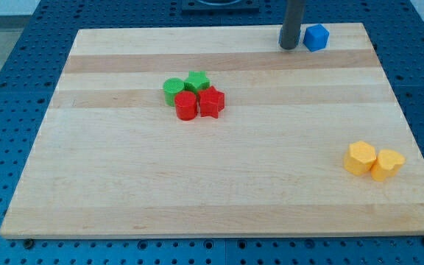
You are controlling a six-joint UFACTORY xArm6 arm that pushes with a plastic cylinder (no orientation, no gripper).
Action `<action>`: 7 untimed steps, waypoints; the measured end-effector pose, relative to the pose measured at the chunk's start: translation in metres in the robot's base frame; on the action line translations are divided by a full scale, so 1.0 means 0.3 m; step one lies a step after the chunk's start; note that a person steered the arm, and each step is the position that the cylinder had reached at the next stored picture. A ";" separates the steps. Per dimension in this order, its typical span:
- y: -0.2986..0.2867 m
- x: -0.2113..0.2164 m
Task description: Move the blue cube slightly to the right side of the blue triangle
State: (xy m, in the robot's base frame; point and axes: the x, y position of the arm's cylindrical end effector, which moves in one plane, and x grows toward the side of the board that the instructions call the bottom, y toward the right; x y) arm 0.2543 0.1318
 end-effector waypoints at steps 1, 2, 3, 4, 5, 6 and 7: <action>-0.006 0.080; 0.047 0.149; 0.141 0.152; 0.146 0.106; 0.088 0.059; 0.044 0.037; 0.042 0.030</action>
State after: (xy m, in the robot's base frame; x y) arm 0.2632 0.1445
